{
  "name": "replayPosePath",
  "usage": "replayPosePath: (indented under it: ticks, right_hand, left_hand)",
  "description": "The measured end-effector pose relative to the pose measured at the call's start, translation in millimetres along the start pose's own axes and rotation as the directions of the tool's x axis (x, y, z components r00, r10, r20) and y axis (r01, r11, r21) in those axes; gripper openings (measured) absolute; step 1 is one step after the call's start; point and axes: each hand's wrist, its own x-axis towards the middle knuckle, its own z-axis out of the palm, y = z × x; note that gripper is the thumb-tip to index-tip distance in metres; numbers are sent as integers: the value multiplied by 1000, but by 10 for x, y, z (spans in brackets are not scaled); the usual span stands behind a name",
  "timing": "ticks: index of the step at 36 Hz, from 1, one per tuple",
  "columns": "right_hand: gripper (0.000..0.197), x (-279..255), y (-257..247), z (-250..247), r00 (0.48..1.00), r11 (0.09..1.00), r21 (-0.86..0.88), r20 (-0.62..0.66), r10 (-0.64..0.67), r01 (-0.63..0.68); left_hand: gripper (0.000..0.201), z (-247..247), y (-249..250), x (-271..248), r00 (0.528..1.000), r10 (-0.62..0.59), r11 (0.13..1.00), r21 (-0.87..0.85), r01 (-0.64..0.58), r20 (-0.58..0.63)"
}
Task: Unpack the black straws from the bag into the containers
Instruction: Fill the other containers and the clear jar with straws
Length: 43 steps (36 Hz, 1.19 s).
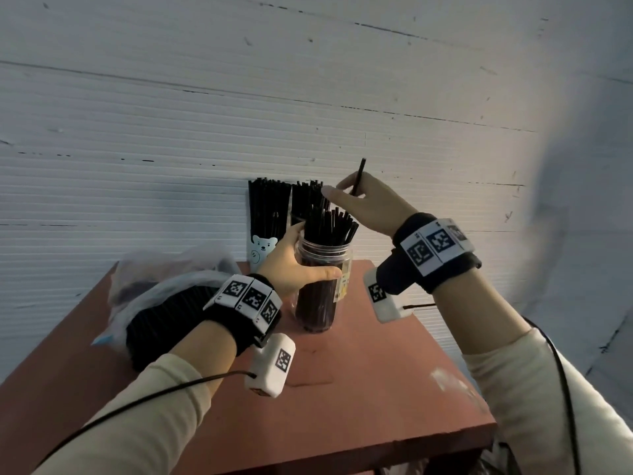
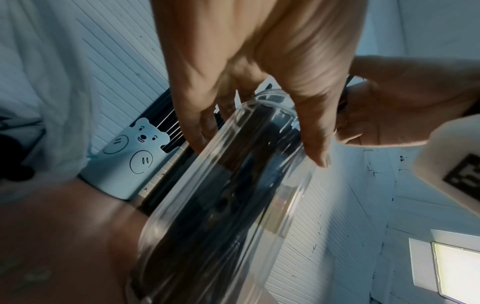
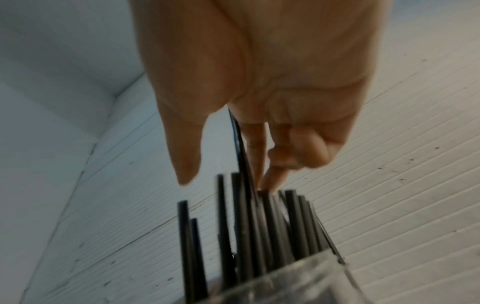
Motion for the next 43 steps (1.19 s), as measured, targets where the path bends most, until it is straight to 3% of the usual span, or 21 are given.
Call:
replayPosePath:
  ticks: [5,7,9,12,15,19,22,28,31,35,39,43]
  right_hand:
    - [44,-100,56,182,955,963,105,-198,-223,246]
    - [46,-133,70,242,942,951,94,-198,-271,293]
    - [43,-149,88,293,953,958,14,-105,-284,287]
    - [38,-204,81,325,980,980,-48,48,-192,194]
    - [38,-229,48,295,984,983,-86,84,-154,161]
    - [38,-206,-1,257,988,984,-92,53,-146,150]
    - [38,-233,-41,247,981,980,-54,-6,-192,191]
    - [37,-358,-134,358,899,910,-92,-138,-414,405]
    - [33,-442,-247,504,867,884,-66,-174,-467,463]
    - [20,-575,-423,853,853,861,-20,-127,-506,508]
    - [19,-644,-573,1233,904,909,47,100,-416,413]
    - [20,-703,-739,1533,896,945,11,315,-314,327]
  left_hand:
    - [97,5,-25,7,1000,2,1000,10,-2,-8]
    - [95,4,-29,6,1000,3,1000,19,-2,-14]
    - [94,10,-33,11,1000,2,1000,17,-2,-15]
    - [98,20,-48,26,1000,-6,1000,-3,6,-13]
    - [99,29,-42,16,1000,-10,1000,7,10,-13]
    - [100,39,-9,-2,1000,-4,998,62,6,-22]
    - [112,33,28,-54,1000,-24,995,94,24,-6]
    - [124,-170,20,-241,990,-129,949,283,141,-62]
    - [99,-381,29,-387,987,-63,914,387,118,-151]
    - [37,-743,106,-645,975,90,882,471,18,-205]
    - [17,-1170,45,-872,953,143,843,538,24,-267]
    - [13,-1544,-55,-1048,961,128,813,581,41,-247]
